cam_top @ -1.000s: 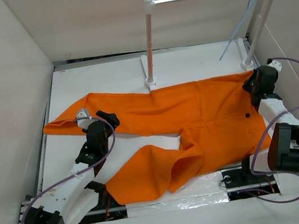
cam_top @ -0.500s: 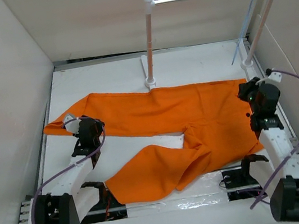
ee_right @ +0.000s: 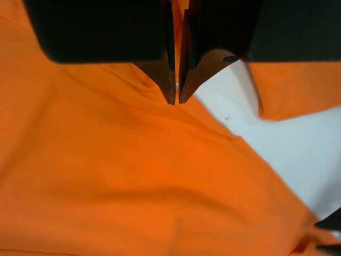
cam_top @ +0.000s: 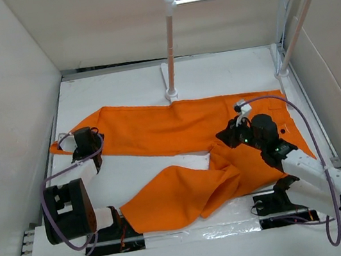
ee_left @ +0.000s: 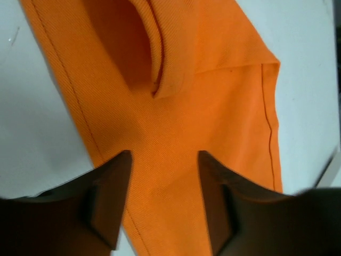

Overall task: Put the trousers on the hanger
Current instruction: Flatten out the trousers at the center of the board.

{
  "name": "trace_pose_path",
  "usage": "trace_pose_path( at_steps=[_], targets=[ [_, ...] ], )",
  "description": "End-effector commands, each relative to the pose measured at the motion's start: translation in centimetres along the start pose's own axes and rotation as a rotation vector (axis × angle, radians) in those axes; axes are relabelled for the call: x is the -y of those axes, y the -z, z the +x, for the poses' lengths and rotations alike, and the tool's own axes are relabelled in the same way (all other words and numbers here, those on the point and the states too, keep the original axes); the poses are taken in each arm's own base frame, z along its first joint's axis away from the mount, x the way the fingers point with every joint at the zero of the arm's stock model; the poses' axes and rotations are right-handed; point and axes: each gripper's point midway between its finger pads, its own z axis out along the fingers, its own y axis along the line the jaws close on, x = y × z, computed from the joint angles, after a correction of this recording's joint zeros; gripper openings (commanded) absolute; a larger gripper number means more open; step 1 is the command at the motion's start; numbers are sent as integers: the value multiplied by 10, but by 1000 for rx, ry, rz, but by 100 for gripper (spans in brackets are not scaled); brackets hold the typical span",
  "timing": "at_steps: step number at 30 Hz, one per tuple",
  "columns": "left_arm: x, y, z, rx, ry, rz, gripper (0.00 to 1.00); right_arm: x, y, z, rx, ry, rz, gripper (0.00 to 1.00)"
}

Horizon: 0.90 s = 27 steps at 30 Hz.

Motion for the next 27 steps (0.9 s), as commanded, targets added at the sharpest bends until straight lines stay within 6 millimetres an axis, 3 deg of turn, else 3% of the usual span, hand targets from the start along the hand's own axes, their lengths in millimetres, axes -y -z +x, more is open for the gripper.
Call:
trace_pose_path(
  at_steps=[1, 5, 10, 13, 14, 15, 21, 24, 27],
  targets=[
    [30, 1, -24, 52, 30, 49, 54, -37, -9, -31, 103, 122, -117, 15],
    [28, -12, -44, 95, 24, -24, 54, -61, -13, -17, 67, 132, -215, 20],
    [22, -24, -49, 110, -2, -101, 54, -85, -11, -13, 40, 155, -301, 24],
    [20, -35, -44, 82, -32, -140, 54, -86, -10, -15, 46, 157, -306, 25],
    [29, -38, -48, 80, -30, -136, 54, -87, -9, -15, 45, 159, -308, 25],
    [18, -43, -40, 48, -40, -189, 54, -87, -9, -17, 47, 160, -305, 26],
    [13, -50, -46, 75, -45, -226, 50, -86, -10, -14, 36, 161, -306, 27],
    [19, -52, -51, 92, -51, -208, 37, -86, -12, -12, 26, 158, -306, 27],
    [28, -57, -55, 98, -57, -191, 6, -85, -15, -10, 18, 159, -306, 27]
  ],
)
